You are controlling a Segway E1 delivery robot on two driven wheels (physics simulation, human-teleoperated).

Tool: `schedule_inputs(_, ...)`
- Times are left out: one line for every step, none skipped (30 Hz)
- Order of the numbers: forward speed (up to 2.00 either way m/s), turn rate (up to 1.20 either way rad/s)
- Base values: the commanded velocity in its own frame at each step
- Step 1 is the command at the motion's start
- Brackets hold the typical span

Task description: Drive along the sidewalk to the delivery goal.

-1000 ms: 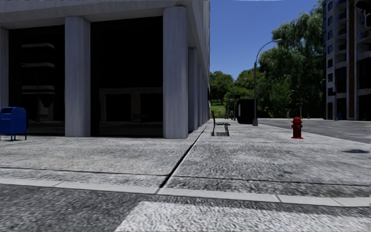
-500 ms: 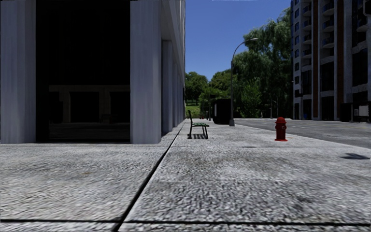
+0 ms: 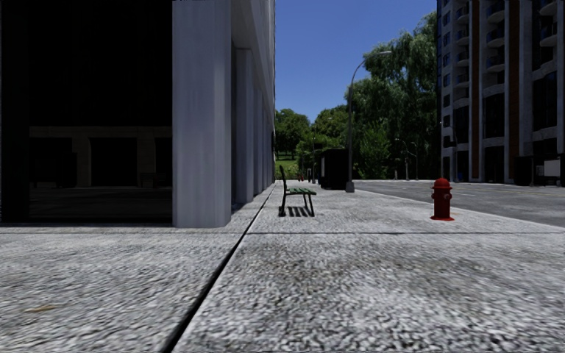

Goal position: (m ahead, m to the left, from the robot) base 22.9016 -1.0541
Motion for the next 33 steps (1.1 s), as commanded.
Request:
schedule_inputs(1.63,0.00)
schedule_inputs(1.63,0.00)
schedule_inputs(1.63,0.00)
schedule_inputs(1.63,0.00)
schedule_inputs(1.63,0.00)
schedule_inputs(1.63,0.00)
schedule_inputs(1.63,0.00)
schedule_inputs(1.63,0.00)
schedule_inputs(1.63,0.00)
schedule_inputs(1.63,0.00)
schedule_inputs(1.63,0.00)
schedule_inputs(1.63,0.00)
schedule_inputs(1.62,0.00)
schedule_inputs(1.60,0.00)
schedule_inputs(1.59,0.00)
schedule_inputs(1.59,0.00)
schedule_inputs(1.59,0.00)
schedule_inputs(1.59,0.00)
schedule_inputs(1.59,0.00)
schedule_inputs(1.59,0.00)
schedule_inputs(1.59,0.00)
schedule_inputs(1.59,0.00)
schedule_inputs(1.70,-0.04)
schedule_inputs(2.00,-0.21)
schedule_inputs(2.00,-0.27)
schedule_inputs(2.00,-0.27)
schedule_inputs(2.00,-0.28)
schedule_inputs(2.00,-0.31)
schedule_inputs(2.00,-0.36)
schedule_inputs(2.00,-0.38)
schedule_inputs(2.00,-0.38)
schedule_inputs(2.00,-0.39)
schedule_inputs(2.00,-0.40)
